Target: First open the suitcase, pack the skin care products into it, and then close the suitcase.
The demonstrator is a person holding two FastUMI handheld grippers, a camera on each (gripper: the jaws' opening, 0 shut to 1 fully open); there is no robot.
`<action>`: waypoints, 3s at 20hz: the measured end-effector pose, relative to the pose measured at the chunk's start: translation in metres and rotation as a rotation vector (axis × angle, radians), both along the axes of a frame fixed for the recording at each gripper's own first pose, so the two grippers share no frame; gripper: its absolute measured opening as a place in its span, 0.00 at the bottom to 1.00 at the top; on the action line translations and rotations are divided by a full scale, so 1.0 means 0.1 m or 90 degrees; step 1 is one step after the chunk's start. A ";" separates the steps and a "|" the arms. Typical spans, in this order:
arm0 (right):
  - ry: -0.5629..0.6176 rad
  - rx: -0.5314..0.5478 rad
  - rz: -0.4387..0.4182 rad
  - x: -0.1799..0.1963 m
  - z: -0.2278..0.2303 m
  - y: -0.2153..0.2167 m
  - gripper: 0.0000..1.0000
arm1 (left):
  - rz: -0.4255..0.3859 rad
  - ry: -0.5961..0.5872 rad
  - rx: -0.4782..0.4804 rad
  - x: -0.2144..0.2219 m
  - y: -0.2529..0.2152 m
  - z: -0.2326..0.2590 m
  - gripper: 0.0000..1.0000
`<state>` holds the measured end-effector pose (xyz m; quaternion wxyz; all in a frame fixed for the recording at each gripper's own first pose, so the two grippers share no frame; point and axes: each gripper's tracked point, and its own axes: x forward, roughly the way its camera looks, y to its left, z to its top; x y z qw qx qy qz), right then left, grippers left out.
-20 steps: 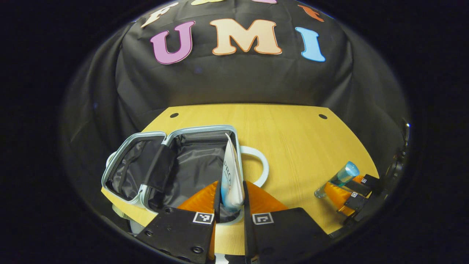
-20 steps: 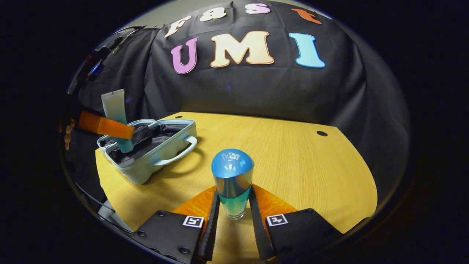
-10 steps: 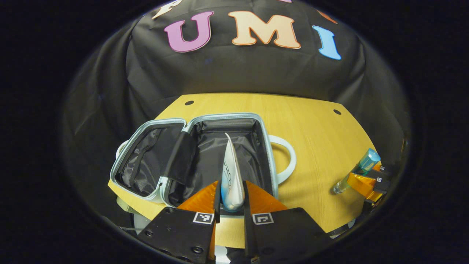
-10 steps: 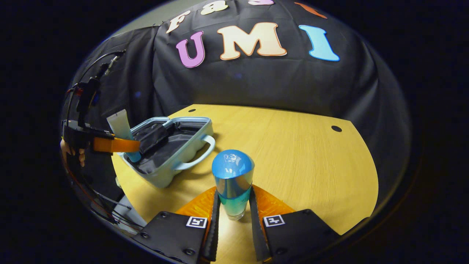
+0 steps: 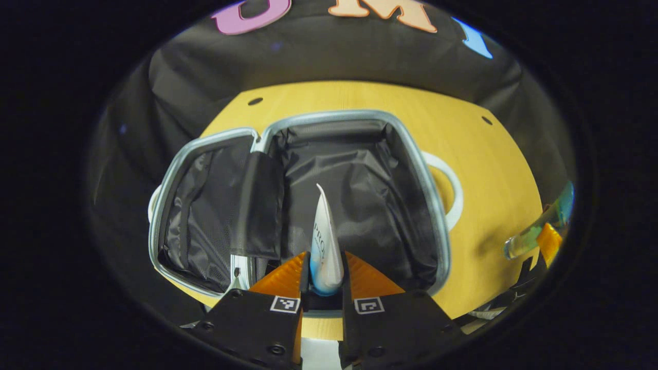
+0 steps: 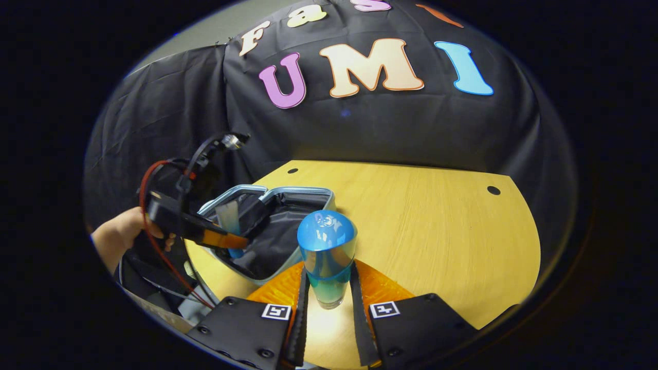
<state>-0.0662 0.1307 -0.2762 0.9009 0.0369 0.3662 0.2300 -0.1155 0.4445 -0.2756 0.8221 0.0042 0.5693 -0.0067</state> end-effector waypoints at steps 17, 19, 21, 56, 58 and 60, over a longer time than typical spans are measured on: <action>0.183 0.067 0.004 0.06 -0.09 1.23 0.41 | -0.007 -0.036 -0.173 0.39 0.11 0.10 0.86; 0.210 0.060 0.005 0.10 -0.22 1.36 0.38 | 0.009 -0.054 -0.197 0.38 0.24 0.28 0.83; 0.242 0.042 0.005 0.09 -0.43 1.46 0.41 | 0.031 -0.073 -0.202 0.40 0.50 0.40 0.87; 0.105 -0.003 -0.222 0.89 -0.36 1.44 0.97 | 0.372 -0.051 -0.133 0.49 4.12 -0.62 0.80; 0.094 -0.004 -0.221 0.87 -0.33 1.42 0.97 | 0.378 -0.048 -0.143 0.51 4.08 -0.58 0.40; 0.086 -0.001 -0.214 0.84 -0.29 1.42 0.97 | 0.340 -0.059 -0.128 0.55 4.03 -0.50 0.19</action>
